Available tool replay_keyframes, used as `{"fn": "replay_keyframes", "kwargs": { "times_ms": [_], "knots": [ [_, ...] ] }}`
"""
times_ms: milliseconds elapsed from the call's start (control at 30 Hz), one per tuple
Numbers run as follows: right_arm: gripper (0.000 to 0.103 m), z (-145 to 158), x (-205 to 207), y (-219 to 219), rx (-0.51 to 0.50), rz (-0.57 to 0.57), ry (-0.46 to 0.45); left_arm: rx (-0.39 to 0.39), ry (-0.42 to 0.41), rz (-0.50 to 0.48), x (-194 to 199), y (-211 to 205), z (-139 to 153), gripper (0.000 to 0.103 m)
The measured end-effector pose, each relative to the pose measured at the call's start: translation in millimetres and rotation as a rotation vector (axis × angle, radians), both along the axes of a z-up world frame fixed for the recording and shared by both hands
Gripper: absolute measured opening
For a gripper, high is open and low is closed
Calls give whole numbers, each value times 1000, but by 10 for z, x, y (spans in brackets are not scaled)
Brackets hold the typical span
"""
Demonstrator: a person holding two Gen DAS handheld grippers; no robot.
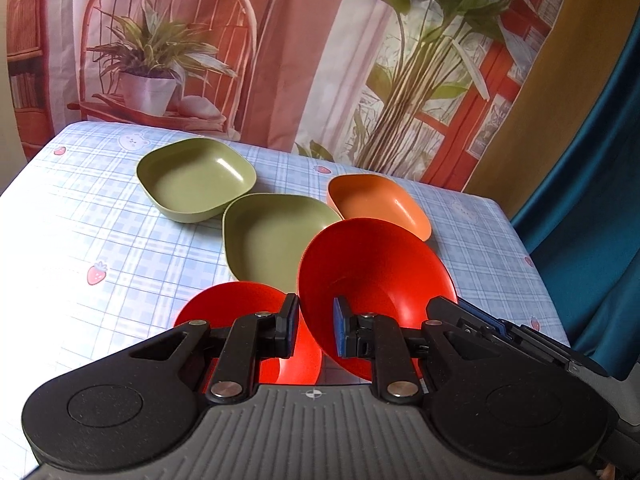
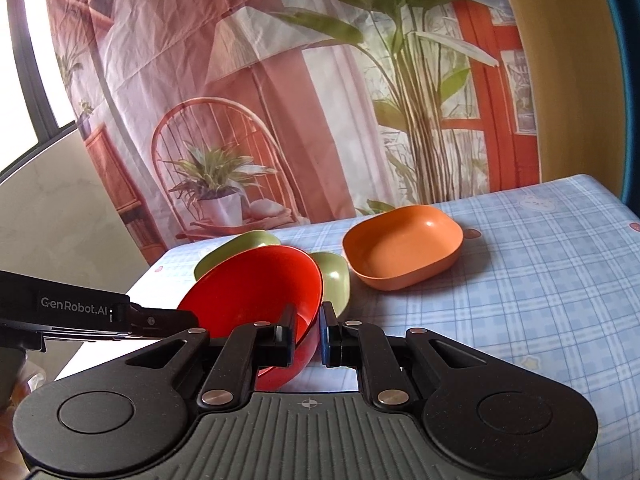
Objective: Organize plates and bowls
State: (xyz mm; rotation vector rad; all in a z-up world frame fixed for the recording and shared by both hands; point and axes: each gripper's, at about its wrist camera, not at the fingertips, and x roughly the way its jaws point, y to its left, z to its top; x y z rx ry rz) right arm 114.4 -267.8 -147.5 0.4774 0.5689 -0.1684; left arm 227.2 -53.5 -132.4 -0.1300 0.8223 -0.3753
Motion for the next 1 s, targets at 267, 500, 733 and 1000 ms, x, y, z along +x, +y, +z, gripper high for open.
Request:
{"fn": "replay_keyframes", "kwargs": {
  "times_ms": [267,500,733,1000],
  "knots": [
    [12,110,245,262,-31,59,26,-27,-9,35,-12,305,35,20],
    [12,79,420,512,-76,111,67,-37,8,59,7,509,-76,20],
    [12,-35,532,660,-102,136,115,-42,25,67,38,613,-215,20],
    [12,-163,628,763,-135,147,170,-38,32,56,51,660,-347,20]
  ]
}}
